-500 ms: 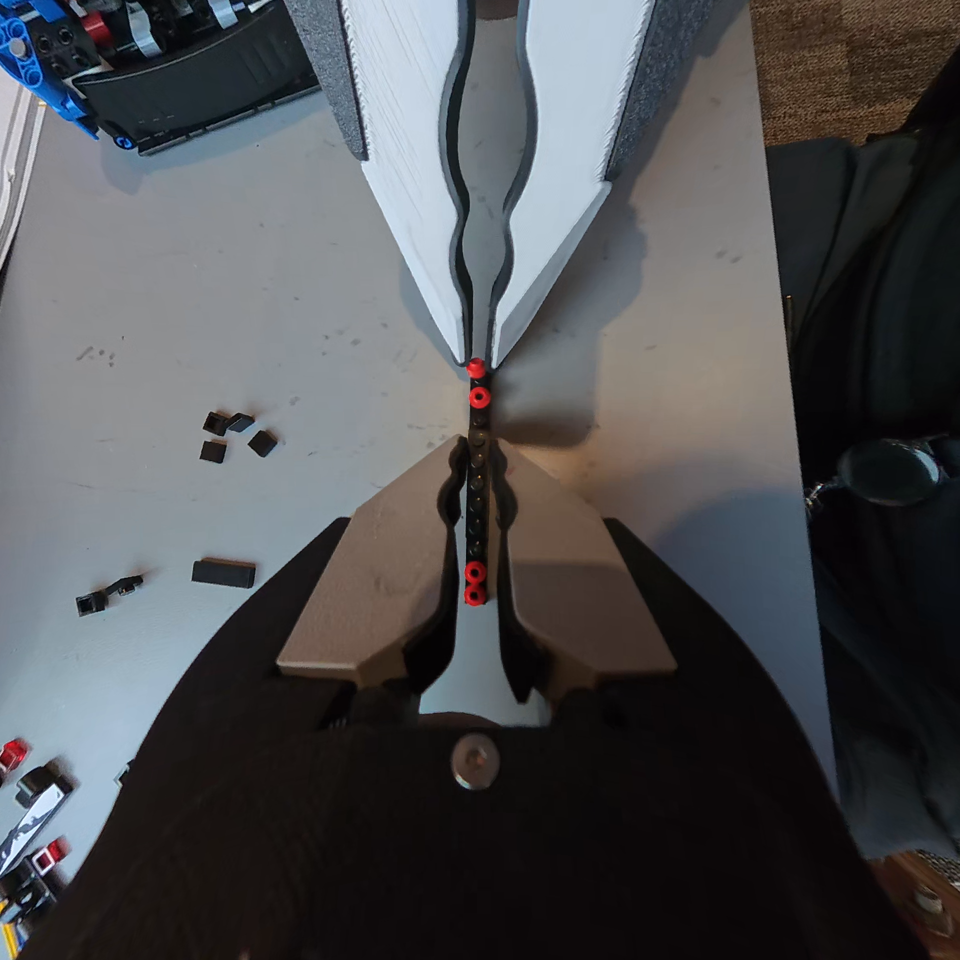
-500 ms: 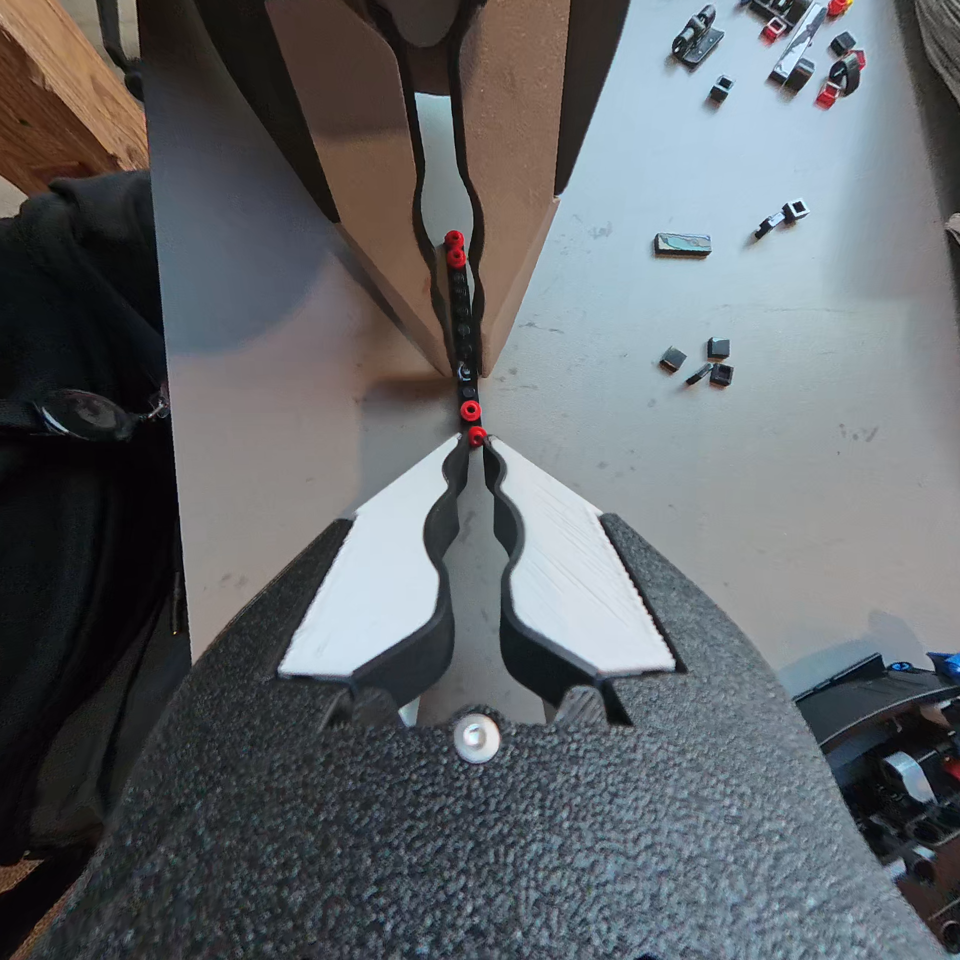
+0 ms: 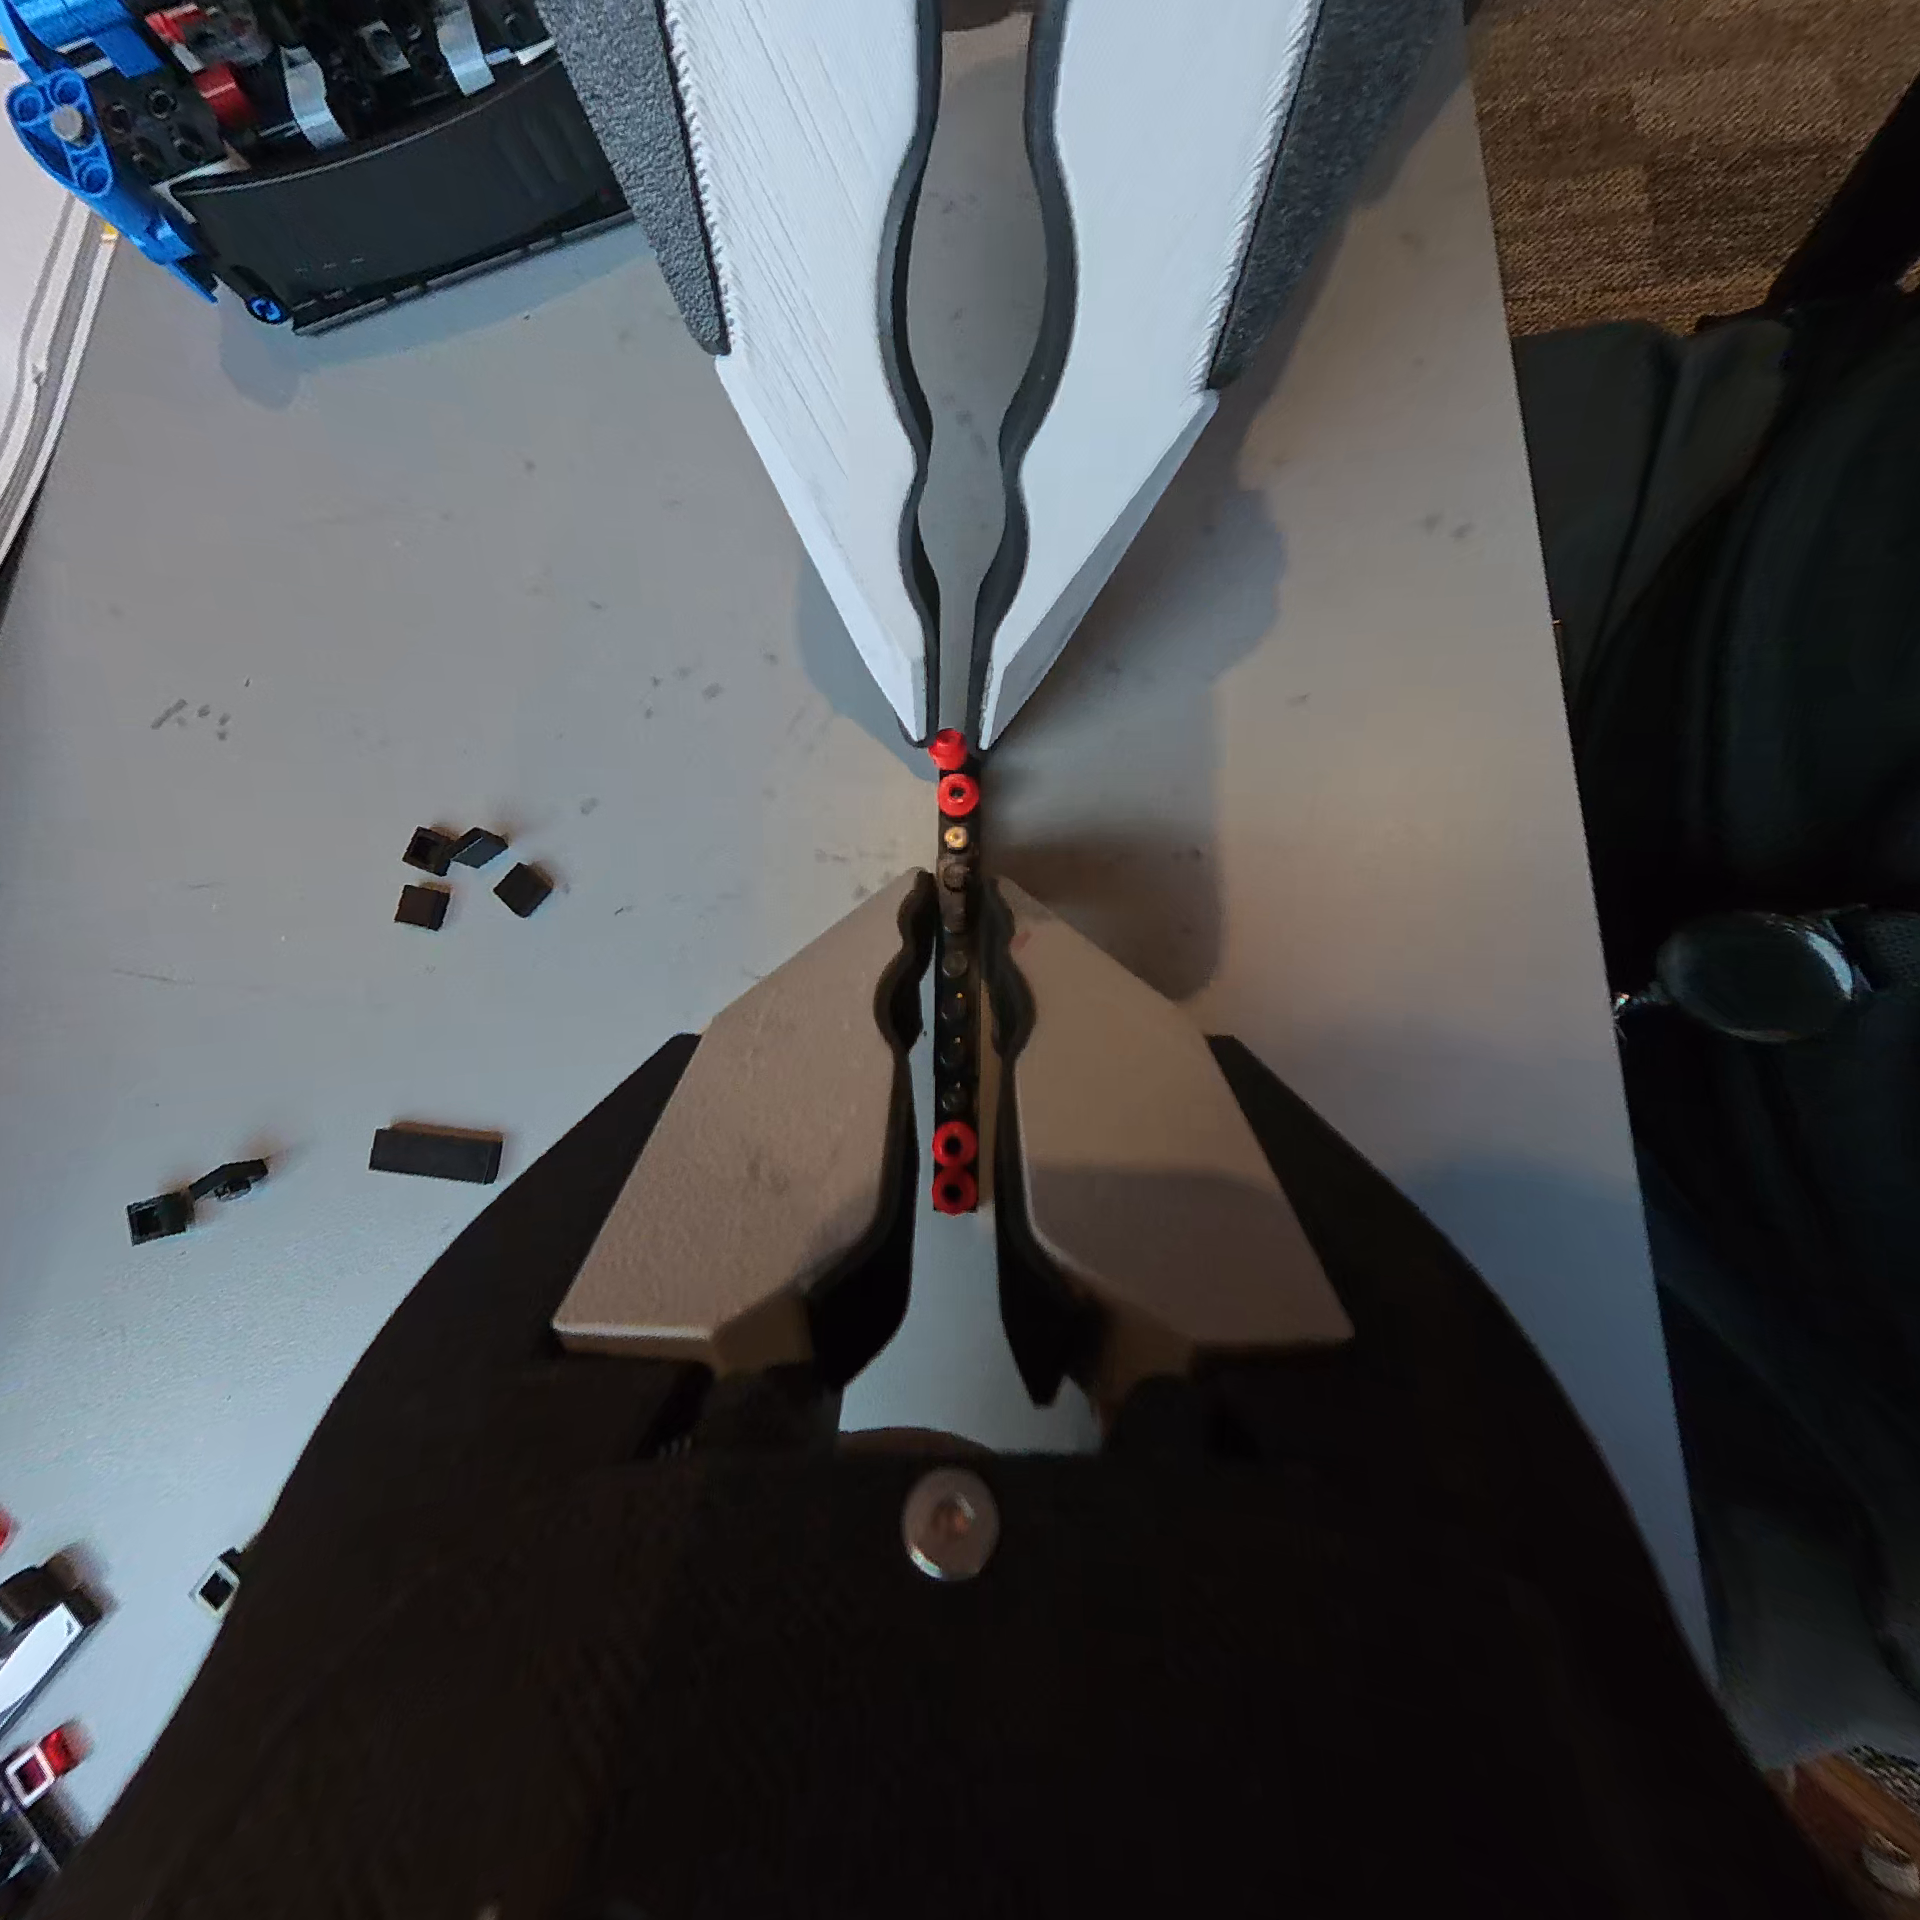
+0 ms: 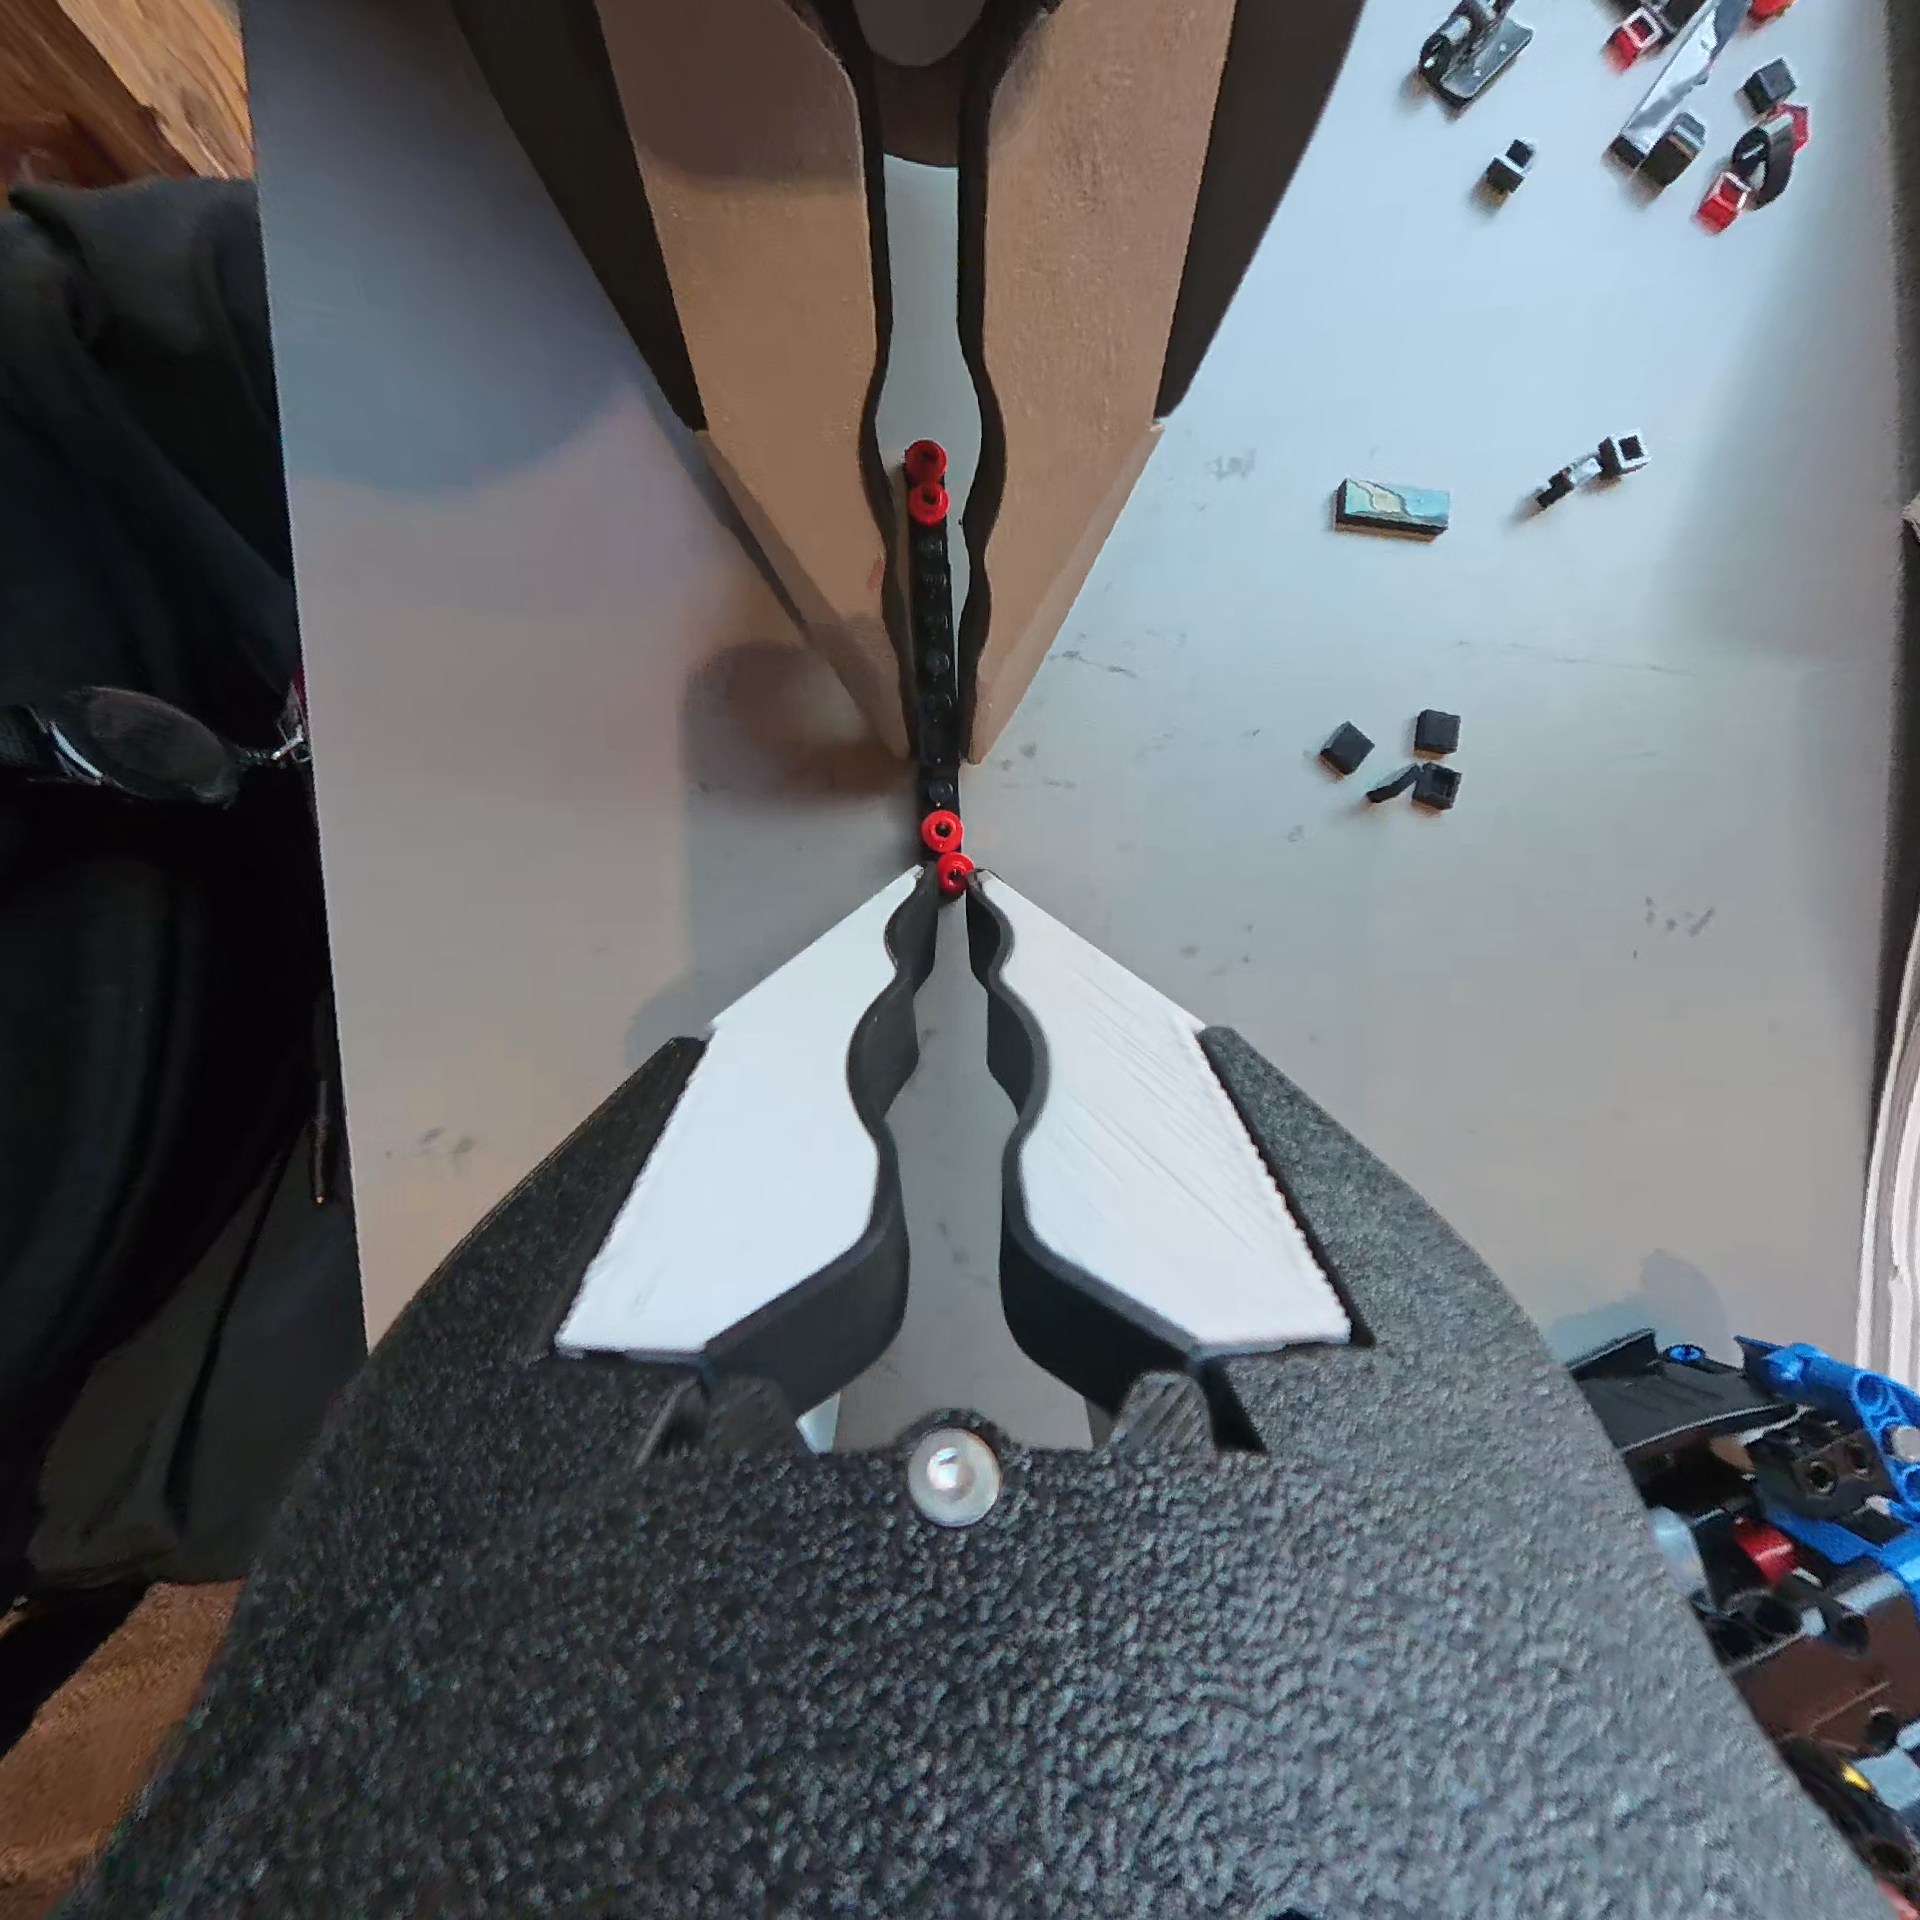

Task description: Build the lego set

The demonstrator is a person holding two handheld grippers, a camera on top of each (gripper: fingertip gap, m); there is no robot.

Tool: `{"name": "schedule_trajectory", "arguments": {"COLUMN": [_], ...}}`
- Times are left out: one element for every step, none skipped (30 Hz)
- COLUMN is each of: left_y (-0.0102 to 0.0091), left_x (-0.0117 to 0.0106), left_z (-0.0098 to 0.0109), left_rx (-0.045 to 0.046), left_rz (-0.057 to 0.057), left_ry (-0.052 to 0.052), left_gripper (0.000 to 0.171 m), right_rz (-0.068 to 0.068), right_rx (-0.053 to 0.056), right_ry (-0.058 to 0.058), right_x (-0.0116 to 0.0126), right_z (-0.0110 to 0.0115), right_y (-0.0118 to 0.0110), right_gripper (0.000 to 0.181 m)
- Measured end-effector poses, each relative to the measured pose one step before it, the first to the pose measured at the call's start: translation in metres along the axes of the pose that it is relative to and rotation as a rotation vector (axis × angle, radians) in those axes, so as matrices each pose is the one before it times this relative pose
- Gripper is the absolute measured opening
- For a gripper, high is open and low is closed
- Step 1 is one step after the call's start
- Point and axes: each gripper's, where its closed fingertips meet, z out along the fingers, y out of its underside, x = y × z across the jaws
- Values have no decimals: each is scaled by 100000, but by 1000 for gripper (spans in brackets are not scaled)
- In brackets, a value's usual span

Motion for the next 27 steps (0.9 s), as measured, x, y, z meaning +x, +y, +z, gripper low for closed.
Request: {"name": "schedule_trajectory", "arguments": {"left_y": [2,-7,4,-8,-1,-3,-1,3,-7,-7,3,4,-5,4,3,-2,2,3,6,-5,5,-6,5,-5,-10,-2,10], "left_x": [2,-4,2,2,1,-2,0,-7,4,-3,3,4,-7,2,9,-7,11,3,-10,14,6,12,5,5,2,2,4], "left_z": [-4,4,-5,-6,6,-1,-2,7,-1,-1,-1,-2,-2,-4,-5,-1,8,-8,-1,3,8,2,-1,-1,7,3,2], "left_rx": [360,323,277,216,141,70,59,76,117,152,211,207,136,24,17,29,48,132,253,349,360,350,224,113,51,-3,56], "left_rz": [-100,-34,16,122,124,7,20,52,10,-40,33,30,-6,-14,116,167,36,-37,-260,-422,-532,-499,-381,-205,-86,-111,-321], "left_ry": [61,-7,-67,-66,-40,19,36,0,-3,17,-12,-8,4,33,-11,-32,26,87,160,182,163,130,112,59,38,23,-12], "left_gripper": [5,5,5,5,5,5,5,5,5,5,5,5,5,5,5,5,5,5,5,5,5,5,5,5,5,5,5], "right_rz": [-1074,-688,-427,-283,-46,142,-9,-421,-562,-298,-145,-221,-221,-269,-280,-406,-638,-892,-1175,-1374,-1457,-1623,-1462,-747,-74,341,1341], "right_rx": [-1348,-1232,-956,-676,-589,-599,-760,-909,-706,-483,-310,-62,-279,-431,-509,-635,-788,-958,-1171,-1344,-1462,-1594,-1768,-1953,-2030,-1755,-1159], "right_ry": [-38,65,-35,-150,-156,-196,-91,128,124,-165,-232,35,23,-39,-159,-189,-179,-200,-262,-405,-643,-825,-1060,-1515,-1975,-2263,-2488], "right_x": [-17,16,-5,-9,-4,6,-1,11,-24,-51,-62,-17,-5,13,-3,-3,0,4,-2,8,-1,0,-5,-5,-8,-6,-1], "right_z": [-14,-6,7,4,9,-4,-9,-2,6,24,35,35,24,8,2,-2,4,11,7,6,13,0,8,6,2,20,42], "right_y": [20,26,14,-5,7,14,37,74,45,17,-4,-49,-22,-6,5,10,-4,0,0,-1,7,4,9,6,-5,-23,-36], "right_gripper": [4,4,4,4,4,4,4,4,4,4,4,4,4,4,4,4,4,4,4,4,4,4,4,4,4,4,4]}}
